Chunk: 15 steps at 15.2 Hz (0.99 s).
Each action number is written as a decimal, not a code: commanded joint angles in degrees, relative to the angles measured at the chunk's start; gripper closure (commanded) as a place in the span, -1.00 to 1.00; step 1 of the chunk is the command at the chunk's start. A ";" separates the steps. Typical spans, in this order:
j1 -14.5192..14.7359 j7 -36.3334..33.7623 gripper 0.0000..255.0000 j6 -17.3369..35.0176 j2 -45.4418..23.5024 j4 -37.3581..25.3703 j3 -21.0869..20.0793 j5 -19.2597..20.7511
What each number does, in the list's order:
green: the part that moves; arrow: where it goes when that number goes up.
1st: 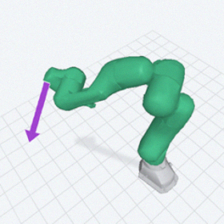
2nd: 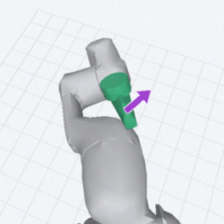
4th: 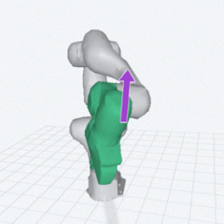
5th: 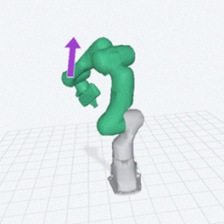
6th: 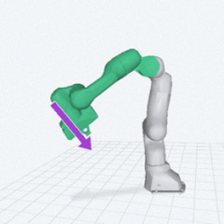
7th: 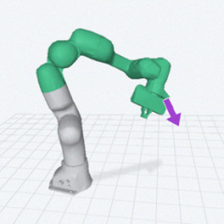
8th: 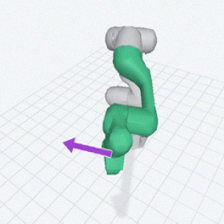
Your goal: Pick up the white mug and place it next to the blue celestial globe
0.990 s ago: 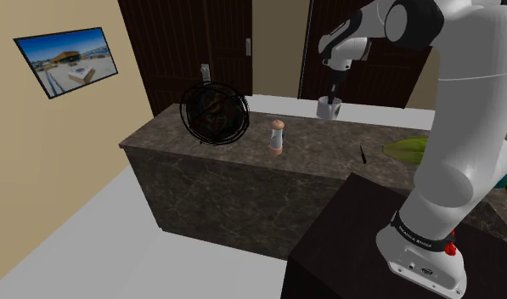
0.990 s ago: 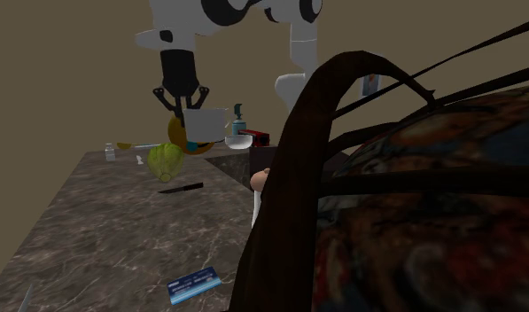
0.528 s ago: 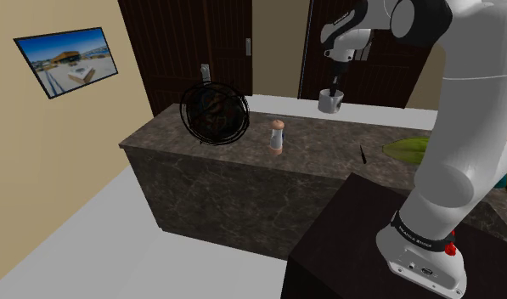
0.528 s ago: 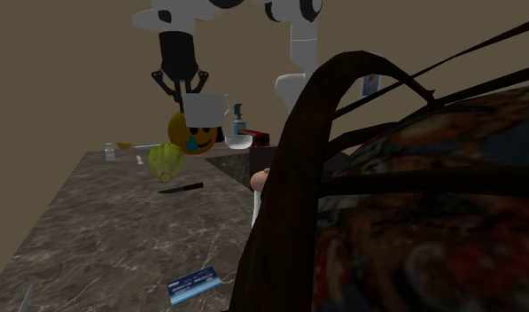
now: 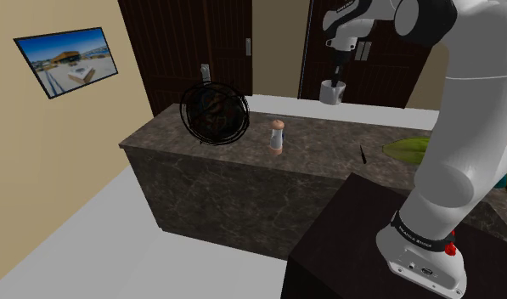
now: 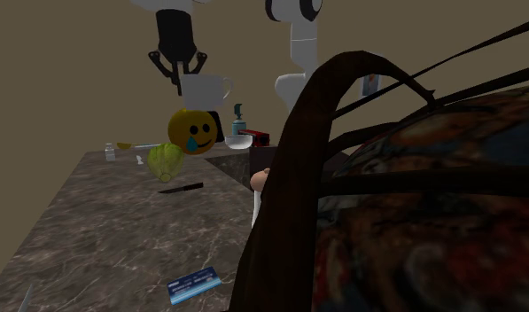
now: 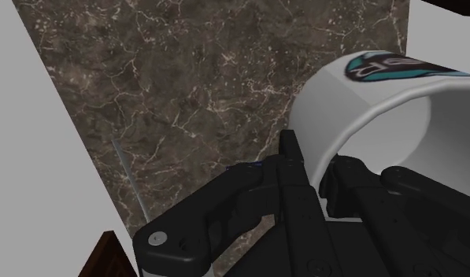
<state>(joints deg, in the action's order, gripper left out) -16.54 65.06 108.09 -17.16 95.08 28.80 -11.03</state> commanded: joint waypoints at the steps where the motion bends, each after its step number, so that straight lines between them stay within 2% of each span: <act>1: 0.01 -0.19 1.00 -1.42 0.47 -0.99 0.12 0.30; 15: -0.66 -1.06 1.00 -11.96 0.97 -11.17 0.54 0.86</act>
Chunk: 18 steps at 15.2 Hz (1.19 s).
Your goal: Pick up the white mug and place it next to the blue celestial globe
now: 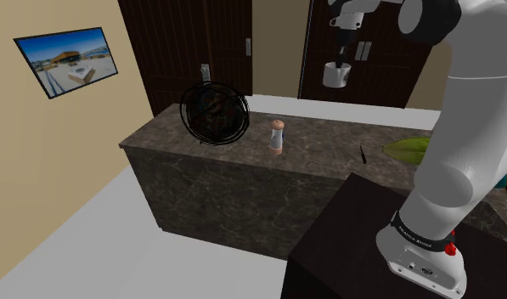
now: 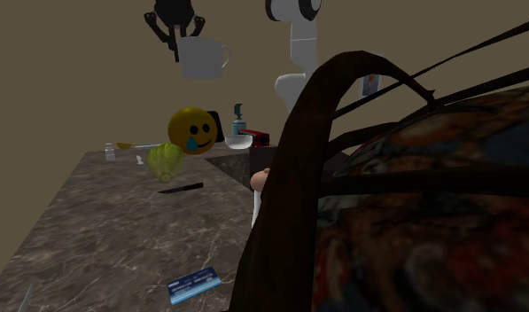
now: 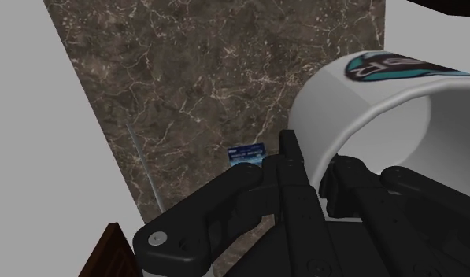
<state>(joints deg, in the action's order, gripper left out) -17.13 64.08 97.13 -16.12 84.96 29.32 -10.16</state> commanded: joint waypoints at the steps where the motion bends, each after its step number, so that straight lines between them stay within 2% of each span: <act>1: -0.17 -0.12 1.00 -1.81 -0.15 -1.93 0.04 -0.04; 7: -0.86 -0.23 1.00 -6.43 -0.94 -7.29 0.14 -0.37; 13: 4.38 -7.80 1.00 -5.94 -0.48 -7.03 -2.32 0.24; 18: 8.07 -13.78 1.00 -6.30 -1.91 -9.22 -4.39 0.05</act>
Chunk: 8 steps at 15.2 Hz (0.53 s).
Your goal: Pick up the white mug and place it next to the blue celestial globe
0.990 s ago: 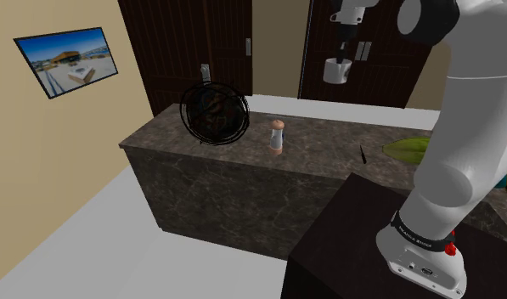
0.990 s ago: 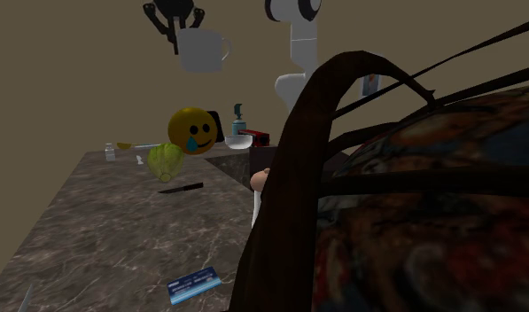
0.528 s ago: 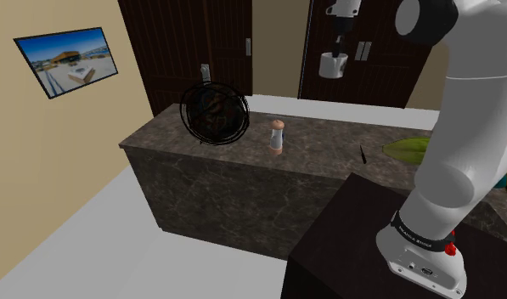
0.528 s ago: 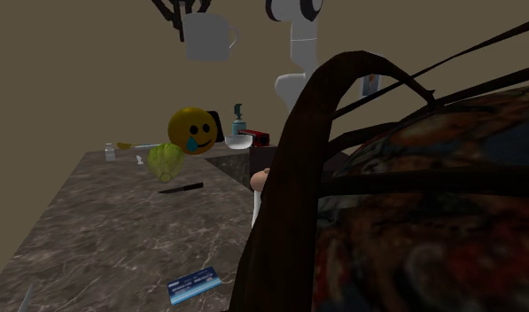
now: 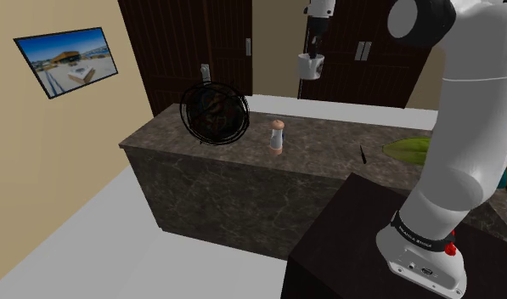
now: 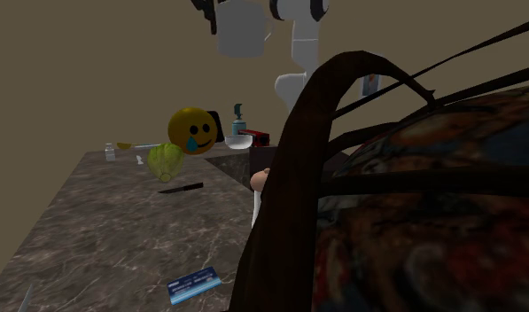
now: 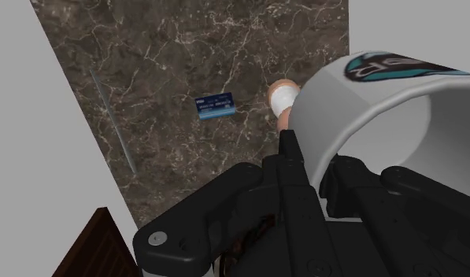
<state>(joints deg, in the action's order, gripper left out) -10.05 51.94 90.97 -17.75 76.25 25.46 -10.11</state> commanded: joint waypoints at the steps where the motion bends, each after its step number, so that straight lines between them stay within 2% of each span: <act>1: 1.67 -2.79 1.00 -0.30 -0.77 -1.24 -0.93 -0.10; 8: 5.65 -10.58 1.00 -2.60 -6.20 -9.40 -3.67 -1.34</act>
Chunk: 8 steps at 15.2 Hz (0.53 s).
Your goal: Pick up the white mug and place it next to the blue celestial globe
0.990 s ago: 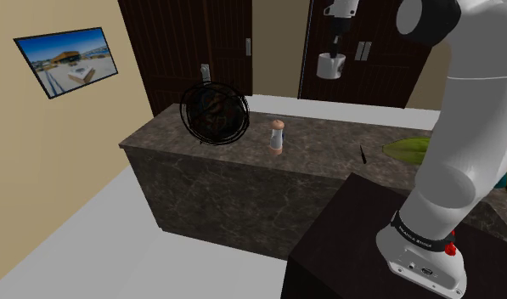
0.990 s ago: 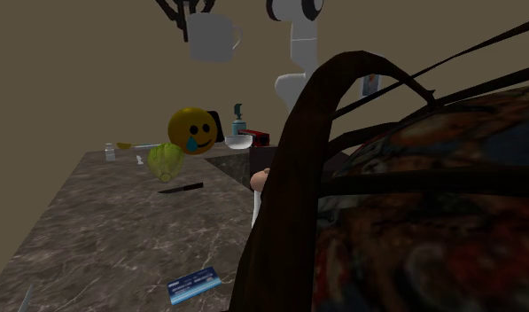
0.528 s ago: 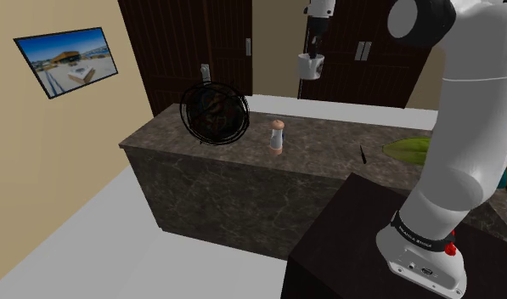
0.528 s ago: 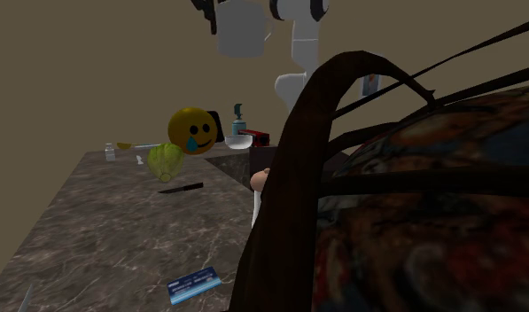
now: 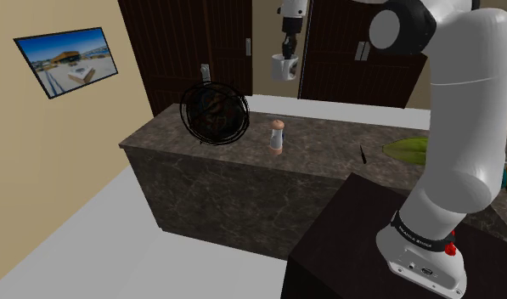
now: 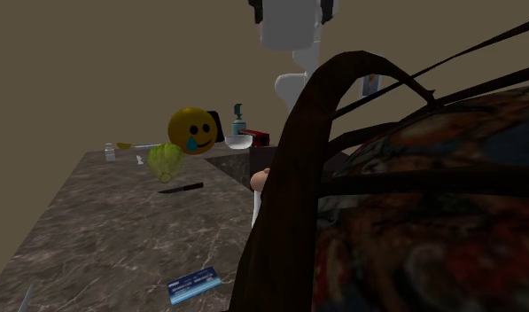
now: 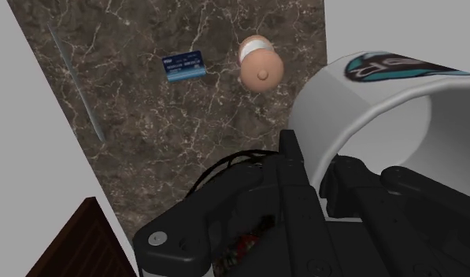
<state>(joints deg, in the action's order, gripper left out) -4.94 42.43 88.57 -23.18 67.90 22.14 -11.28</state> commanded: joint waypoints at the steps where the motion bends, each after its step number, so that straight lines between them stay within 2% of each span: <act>1: 0.98 -2.15 1.00 -0.75 -1.88 -2.76 -0.72 -0.42; 5: 2.31 -6.51 1.00 -3.83 -7.55 -11.78 -2.22 -1.64; 8: 2.36 -10.04 1.00 -7.99 -14.11 -22.83 -3.52 -2.94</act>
<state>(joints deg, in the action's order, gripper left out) -2.68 33.72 82.12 -35.10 48.89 19.06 -13.81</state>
